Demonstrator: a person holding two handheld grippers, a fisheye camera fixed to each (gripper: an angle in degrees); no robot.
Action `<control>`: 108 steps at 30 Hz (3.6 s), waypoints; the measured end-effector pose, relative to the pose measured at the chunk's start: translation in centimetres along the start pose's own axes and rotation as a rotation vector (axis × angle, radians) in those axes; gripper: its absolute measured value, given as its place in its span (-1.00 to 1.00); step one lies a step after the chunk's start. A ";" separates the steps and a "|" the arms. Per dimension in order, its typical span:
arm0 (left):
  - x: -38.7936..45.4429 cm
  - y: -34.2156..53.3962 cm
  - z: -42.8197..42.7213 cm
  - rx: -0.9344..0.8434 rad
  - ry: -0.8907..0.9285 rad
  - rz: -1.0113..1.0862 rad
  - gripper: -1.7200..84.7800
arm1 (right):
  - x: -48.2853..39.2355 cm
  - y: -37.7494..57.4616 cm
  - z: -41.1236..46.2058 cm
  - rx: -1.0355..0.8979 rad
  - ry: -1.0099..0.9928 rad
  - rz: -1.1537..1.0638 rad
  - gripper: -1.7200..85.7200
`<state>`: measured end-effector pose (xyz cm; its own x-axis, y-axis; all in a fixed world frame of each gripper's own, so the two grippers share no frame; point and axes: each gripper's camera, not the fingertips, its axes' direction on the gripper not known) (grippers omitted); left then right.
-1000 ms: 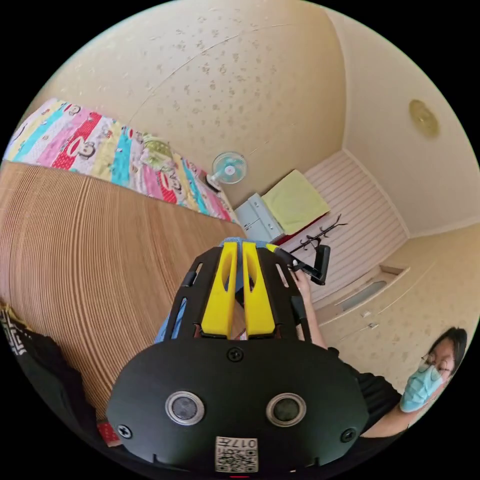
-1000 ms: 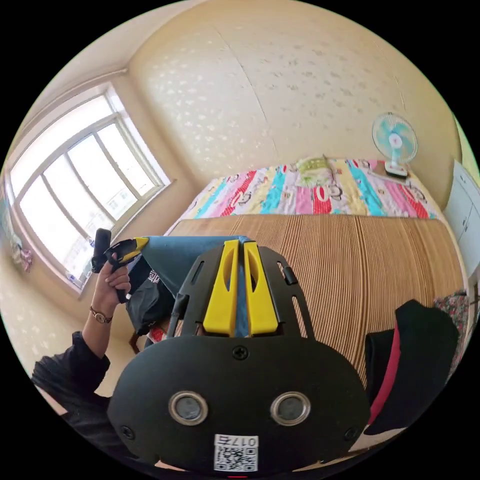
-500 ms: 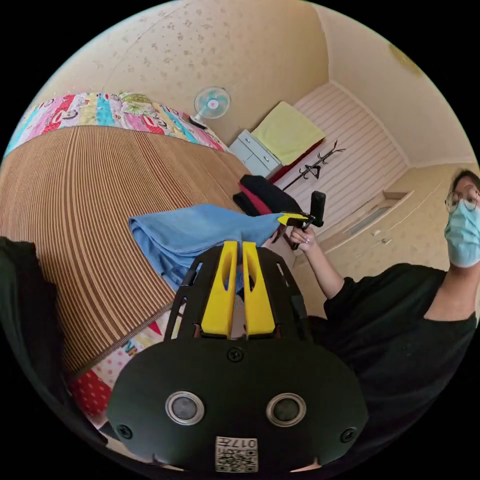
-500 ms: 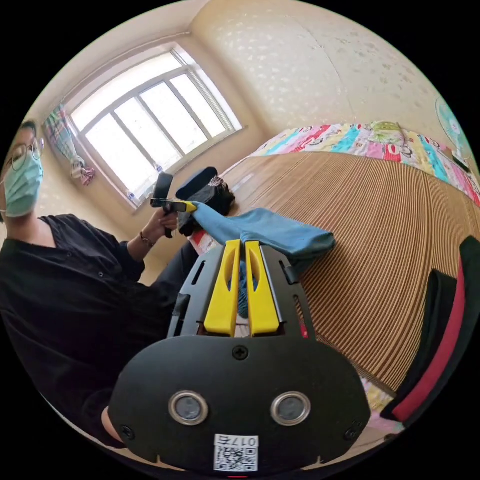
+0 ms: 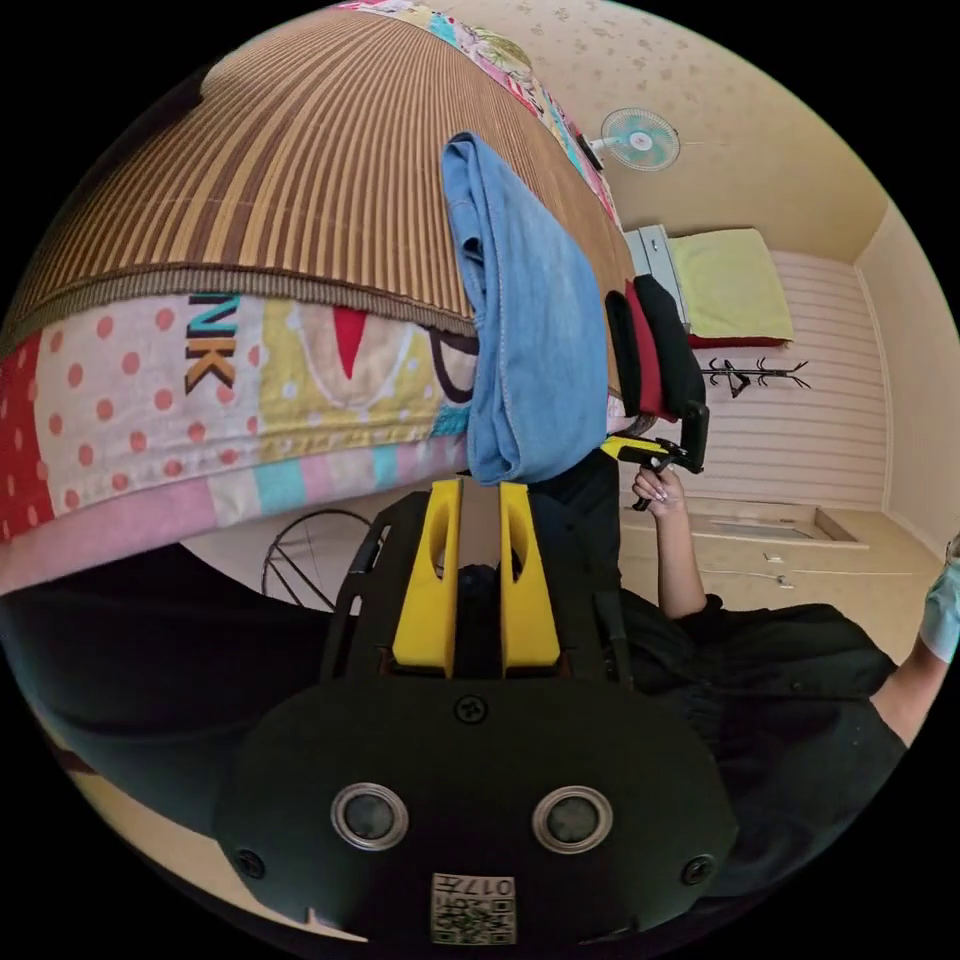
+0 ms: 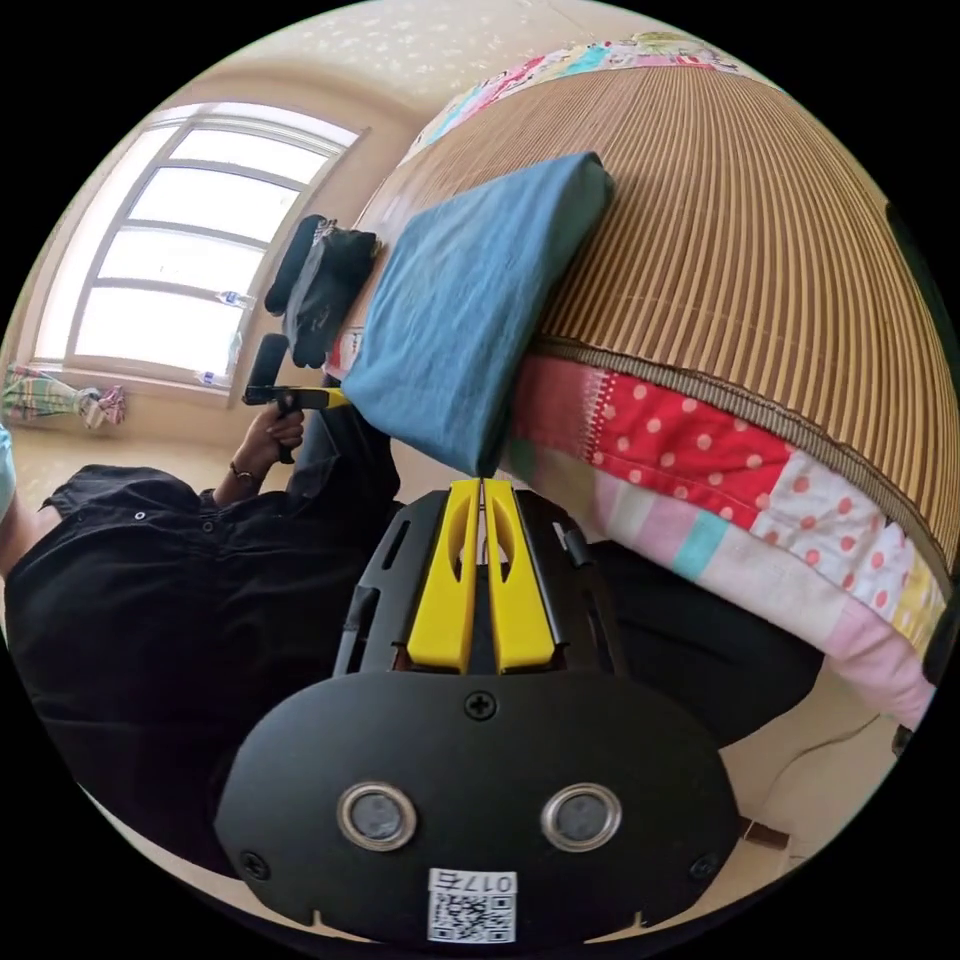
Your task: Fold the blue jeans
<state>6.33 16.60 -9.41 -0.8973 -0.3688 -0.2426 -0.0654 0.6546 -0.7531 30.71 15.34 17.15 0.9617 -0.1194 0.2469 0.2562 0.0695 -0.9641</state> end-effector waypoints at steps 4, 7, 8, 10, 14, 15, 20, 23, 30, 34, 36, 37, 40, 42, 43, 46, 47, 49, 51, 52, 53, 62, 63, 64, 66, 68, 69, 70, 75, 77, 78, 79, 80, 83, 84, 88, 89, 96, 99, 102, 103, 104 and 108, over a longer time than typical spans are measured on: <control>-0.7 -2.0 -4.3 0.122 0.059 0.071 -0.72 | 2.6 0.9 -5.2 0.180 -0.182 0.040 -0.74; -1.7 -4.9 -4.9 0.127 0.042 0.093 -0.71 | 4.4 0.6 -5.7 0.228 -0.263 0.081 -0.65; -2.3 -5.8 -4.8 0.133 0.058 0.087 -0.69 | 4.9 0.3 -5.3 0.236 -0.280 0.102 -0.64; -3.1 -6.8 -4.7 0.147 0.102 0.072 -0.66 | 5.5 0.0 -4.3 0.238 -0.354 0.121 -0.63; -3.7 -7.5 -4.0 0.124 0.137 0.077 -0.65 | 4.8 0.1 -2.3 0.219 -0.448 0.118 -0.63; -3.8 -7.4 -3.9 0.118 0.134 0.075 -0.65 | 4.7 0.2 -2.2 0.213 -0.439 0.118 -0.63; -5.0 -5.8 -4.8 0.175 0.102 0.070 -0.67 | 5.6 3.2 -4.7 0.279 -0.459 0.152 -0.64; -5.8 -6.2 -6.8 0.248 0.085 0.075 -0.68 | 6.0 3.8 -7.1 0.359 -0.470 0.169 -0.64; -7.6 -7.1 -8.2 0.240 0.044 0.088 -0.72 | 3.4 0.7 -6.0 0.303 -0.533 0.131 -0.65; -9.3 -6.0 -7.8 0.227 0.109 0.076 -0.72 | 1.6 0.9 -6.1 0.300 -0.547 0.125 -0.66; -9.5 -5.8 -8.2 0.227 0.092 0.093 -0.72 | 1.6 1.5 -7.5 0.288 -0.546 0.126 -0.65; -9.5 -5.8 -8.5 0.225 0.073 0.117 -0.72 | 1.7 2.2 -8.8 0.304 -0.524 0.129 -0.65; -10.2 -6.4 -9.0 0.205 0.094 0.152 -0.70 | 2.3 3.6 -11.4 0.327 -0.501 0.166 -0.65; -10.9 -7.0 -8.6 0.187 0.118 0.148 -0.70 | 1.9 3.5 -11.8 0.309 -0.522 0.163 -0.65; -11.1 -7.3 -8.2 0.173 0.113 0.149 -0.70 | 1.4 3.0 -11.5 0.292 -0.539 0.153 -0.65; -10.8 -6.8 -8.2 0.184 0.035 0.163 -0.70 | -0.7 1.5 -9.4 0.285 -0.622 0.130 -0.66; -11.0 -6.3 -8.3 0.198 0.024 0.164 -0.70 | -1.8 0.9 -8.5 0.298 -0.640 0.127 -0.67; -11.8 -5.6 -8.5 0.216 0.040 0.143 -0.71 | -3.0 0.6 -8.0 0.336 -0.626 0.138 -0.69; -13.0 -5.3 -8.8 0.224 0.081 0.117 -0.72 | -4.1 0.4 -8.1 0.345 -0.597 0.149 -0.73; -13.6 -5.0 -8.9 0.227 0.096 0.113 -0.73 | -4.9 0.2 -8.3 0.333 -0.573 0.128 -0.76; -14.1 -4.6 -9.1 0.230 0.103 0.114 -0.74 | -5.9 0.0 -8.7 0.316 -0.585 0.086 -0.78; -12.2 -0.3 -11.4 0.243 0.285 0.231 -0.82 | -14.7 0.6 -16.7 0.340 -0.627 -0.098 -0.82; -11.9 -0.1 -11.5 0.247 0.304 0.235 -0.82 | -14.9 0.6 -17.5 0.347 -0.634 -0.104 -0.82; -11.2 0.2 -11.5 0.254 0.342 0.244 -0.82 | -15.2 0.5 -18.9 0.357 -0.654 -0.114 -0.82; -10.1 0.2 -11.3 0.253 0.388 0.257 -0.82 | -15.1 -0.1 -21.2 0.364 -0.689 -0.130 -0.83; -8.0 -1.0 -10.4 0.231 0.416 0.278 -0.83 | -14.7 -1.7 -24.8 0.375 -0.707 -0.125 -0.83; -7.4 -1.4 -10.2 0.228 0.415 0.289 -0.83 | -14.7 -2.3 -25.8 0.375 -0.707 -0.124 -0.84; -6.0 -2.3 -9.9 0.227 0.403 0.312 -0.83 | -15.0 -3.6 -28.2 0.377 -0.694 -0.133 -0.84; 1.6 -7.3 -9.1 0.273 0.371 0.400 -0.83 | -17.8 -9.2 -40.5 0.380 -0.566 -0.216 -0.85; 6.8 -9.9 -8.4 0.295 0.430 0.486 -0.83 | -19.8 -10.6 -48.9 0.419 -0.501 -0.280 -0.85; 8.3 -10.5 -8.1 0.297 0.439 0.509 -0.83 | -20.3 -10.7 -51.0 0.429 -0.484 -0.296 -0.85; 11.4 -11.7 -7.4 0.297 0.449 0.551 -0.83 | -21.4 -10.9 -55.5 0.448 -0.440 -0.323 -0.84; 14.9 -12.8 -6.5 0.298 0.454 0.601 -0.83 | -22.6 -10.7 -60.1 0.473 -0.375 -0.349 -0.84; 23.0 -15.9 -2.7 0.287 0.482 0.735 -0.83 | -24.1 -8.3 -70.3 0.580 -0.211 -0.373 -0.84; 24.3 -16.7 -1.5 0.273 0.495 0.742 -0.83 | -23.9 -7.8 -71.9 0.592 -0.206 -0.365 -0.83; 30.2 -20.7 9.8 0.114 0.483 0.712 -0.81 | -15.5 -3.1 -77.9 0.657 -0.323 0.005 -0.83; 30.9 -21.0 13.9 0.060 0.421 0.725 -0.79 | -12.4 -1.0 -77.8 0.676 -0.289 0.137 -0.83; 22.5 -15.8 30.7 -0.242 0.241 0.663 -0.76 | 3.0 11.9 -66.8 0.676 -0.299 0.657 -0.82; 17.6 -13.0 31.4 -0.256 0.142 0.659 -0.76 | 3.4 15.9 -63.5 0.921 -0.506 0.463 -0.84; 13.4 -11.7 29.4 -0.241 0.078 0.626 -0.76 | 2.6 17.8 -61.2 1.094 -0.570 0.385 -0.87; 11.9 -11.2 27.8 -0.218 0.067 0.609 -0.76 | 1.9 18.2 -60.7 1.151 -0.559 0.373 -0.88; 10.5 -10.7 25.9 -0.187 0.056 0.584 -0.76 | 1.0 18.7 -60.4 1.198 -0.530 0.375 -0.89; 6.3 -8.0 19.0 -0.005 -0.022 0.521 -0.77 | -3.0 19.7 -59.2 1.282 -0.432 0.444 -0.91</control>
<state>9.51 -3.46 -16.55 -0.8017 -0.0069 -0.5977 0.3854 0.7583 -0.5257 27.08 -41.60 -8.30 0.8786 0.4397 0.1866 -0.3839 0.8824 -0.2719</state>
